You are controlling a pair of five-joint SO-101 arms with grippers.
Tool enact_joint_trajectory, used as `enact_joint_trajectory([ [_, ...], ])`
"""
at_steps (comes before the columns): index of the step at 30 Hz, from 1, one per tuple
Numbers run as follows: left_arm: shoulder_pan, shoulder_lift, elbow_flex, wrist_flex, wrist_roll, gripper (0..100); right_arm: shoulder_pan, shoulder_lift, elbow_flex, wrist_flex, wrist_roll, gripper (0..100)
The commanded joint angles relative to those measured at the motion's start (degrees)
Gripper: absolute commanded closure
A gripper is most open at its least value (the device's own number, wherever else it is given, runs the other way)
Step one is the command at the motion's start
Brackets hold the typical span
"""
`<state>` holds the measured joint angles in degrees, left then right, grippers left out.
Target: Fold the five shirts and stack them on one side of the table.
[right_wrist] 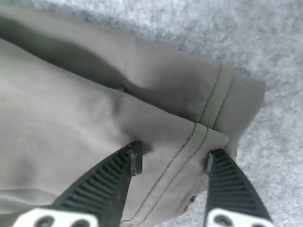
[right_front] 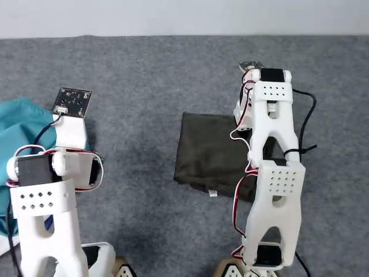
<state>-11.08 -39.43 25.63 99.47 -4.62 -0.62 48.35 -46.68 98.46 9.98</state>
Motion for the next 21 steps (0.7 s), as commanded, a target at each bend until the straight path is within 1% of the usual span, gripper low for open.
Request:
enact_joint_trajectory([
  [1,0.0,-1.23,0.13,0.53,-0.44,100,0.31,-1.27,-2.99,-0.04,-0.62,88.0],
  [4,0.0,-1.23,0.13,0.53,-0.44,100,0.31,-1.27,-2.99,-0.22,-0.62,95.4],
  [6,0.0,-1.23,0.13,0.53,-0.44,100,0.31,-1.27,-2.99,-0.13,-0.62,97.4],
  [10,0.0,-1.23,0.13,0.53,-0.44,100,0.48,-1.45,-3.25,0.57,-0.62,98.0],
  [17,0.09,-1.05,0.22,0.53,-0.44,100,1.27,-4.62,-9.41,4.26,0.09,99.0],
  [21,0.09,-0.97,0.22,0.53,-0.44,100,2.68,-7.25,-12.22,4.18,4.48,99.0],
])
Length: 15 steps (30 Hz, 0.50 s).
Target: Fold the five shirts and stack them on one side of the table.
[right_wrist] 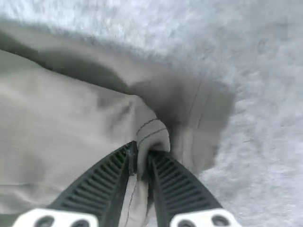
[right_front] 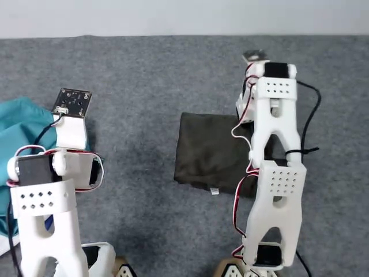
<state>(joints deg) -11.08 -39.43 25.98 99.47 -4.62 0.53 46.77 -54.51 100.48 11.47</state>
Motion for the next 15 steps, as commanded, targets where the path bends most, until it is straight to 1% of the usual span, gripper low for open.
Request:
enact_joint_trajectory([
  [1,0.09,-0.97,-0.13,0.53,-0.44,100,1.89,-6.11,-5.19,2.07,4.04,99.0],
  [6,0.09,-0.88,-0.13,0.53,-0.44,100,3.3,-6.29,-9.58,1.36,8.18,99.0],
  [10,0.09,-0.88,-0.13,0.53,-0.44,100,4.53,-6.2,-9.58,-2.42,10.02,99.0],
  [15,0.09,-0.88,-0.13,0.53,-0.44,100,5.58,-1.71,-9.85,-6.81,11.25,99.0],
])
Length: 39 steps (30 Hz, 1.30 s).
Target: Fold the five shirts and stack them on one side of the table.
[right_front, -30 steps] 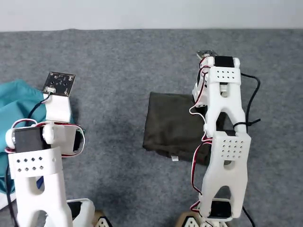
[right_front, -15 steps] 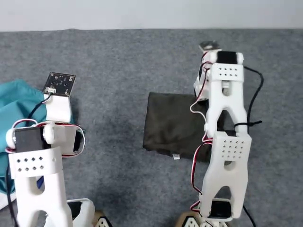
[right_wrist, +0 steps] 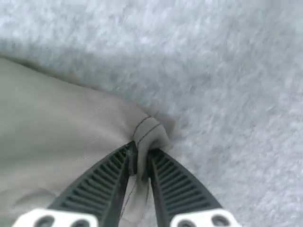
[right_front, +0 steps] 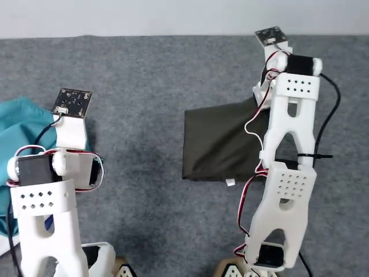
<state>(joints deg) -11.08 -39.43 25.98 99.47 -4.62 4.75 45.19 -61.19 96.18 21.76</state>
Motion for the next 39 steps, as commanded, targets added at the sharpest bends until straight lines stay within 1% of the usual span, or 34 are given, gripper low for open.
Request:
enact_joint_trajectory([
  [1,0.09,-0.88,-0.13,0.53,-0.44,100,1.45,0.92,-3.25,-3.21,0.97,99.0],
  [4,0.09,-0.88,-0.13,0.53,-0.44,100,1.89,2.59,-3.34,-3.65,0.97,98.7],
  [6,0.09,-0.88,-0.13,0.53,-0.44,100,1.89,1.71,-3.34,-3.3,0.97,94.6],
  [7,0.09,-0.88,-0.04,0.53,-0.44,100,1.89,0.92,-3.34,-2.59,0.97,90.3],
  [10,0.09,-0.88,0.13,0.53,-0.44,100,1.89,-3.12,-3.34,0.66,0.62,73.1],
  [11,0.09,-0.88,0.57,0.53,-0.44,100,1.8,-4.62,-3.34,1.8,0.62,69.3],
  [12,0.09,-0.88,1.1,0.53,-0.44,100,1.19,-6.11,-3.34,3.03,0.62,68.1],
  [14,0.09,-0.97,1.8,0.53,-0.44,100,-0.4,-8.57,-3.25,6.2,0.62,70.1],
  [16,0.09,-1.14,1.8,0.53,-0.44,100,-2.33,-11.03,-1.58,6.99,0.62,75.9],
  [20,0.09,-1.23,1.63,0.53,-0.44,100,-5.23,-15.87,6.33,6.9,0.62,96.6],
  [21,0.09,-1.23,1.63,0.53,-0.44,100,-6.02,-16.92,9.14,6.9,0.62,99.8],
  [23,0.09,-1.23,1.63,0.53,-0.44,100,-6.99,-19.12,15.65,6.81,0.62,96.9],
  [25,0.09,-1.23,1.63,0.53,-0.44,100,-7.16,-20.44,21.54,6.73,0.53,99.2],
  [28,-0.09,-1.23,1.63,0.53,-0.44,100,-6.37,-21.05,28.84,6.64,0.53,98.9],
  [35,0.0,-1.23,1.63,0.53,-0.44,100,1.27,-21.05,42.29,4.18,1.14,98.9],
  [39,0.0,-1.23,1.63,0.53,-0.44,100,5.41,-20.97,48.79,2.15,5.71,98.9],
])
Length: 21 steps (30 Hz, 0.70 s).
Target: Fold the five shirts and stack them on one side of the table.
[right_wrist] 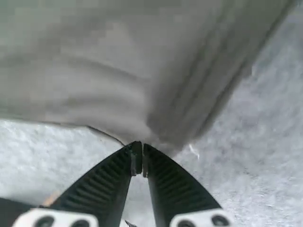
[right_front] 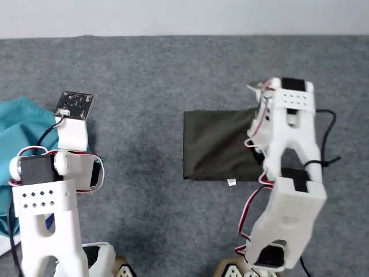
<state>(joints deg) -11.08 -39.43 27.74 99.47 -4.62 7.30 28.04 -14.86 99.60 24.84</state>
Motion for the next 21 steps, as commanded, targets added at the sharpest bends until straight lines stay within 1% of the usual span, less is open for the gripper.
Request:
enact_joint_trajectory([
  [1,0.0,-1.23,-0.13,0.53,-0.44,100,3.82,-3.82,3.6,-2.15,3.08,98.9],
  [5,0.0,-1.23,-0.13,0.53,-0.44,100,7.25,-4.35,4.04,-2.86,3.78,98.9],
  [8,0.0,-1.23,-0.13,0.53,-0.44,100,6.9,-6.02,3.96,-0.57,5.45,98.9],
  [11,0.0,-1.23,-0.13,0.53,-0.44,100,4.09,-10.24,4.04,1.45,5.36,98.9],
  [16,0.0,-1.23,-0.13,0.53,-0.44,100,-2.68,-15.87,4.4,1.71,2.29,98.9],
  [18,0.0,-1.23,-0.13,0.53,-0.44,100,-4.18,-14.81,4.4,1.45,1.41,98.9],
  [21,-0.09,-1.23,-0.13,0.53,-0.44,100,-3.74,-10.15,4.4,0.04,1.58,98.9],
])
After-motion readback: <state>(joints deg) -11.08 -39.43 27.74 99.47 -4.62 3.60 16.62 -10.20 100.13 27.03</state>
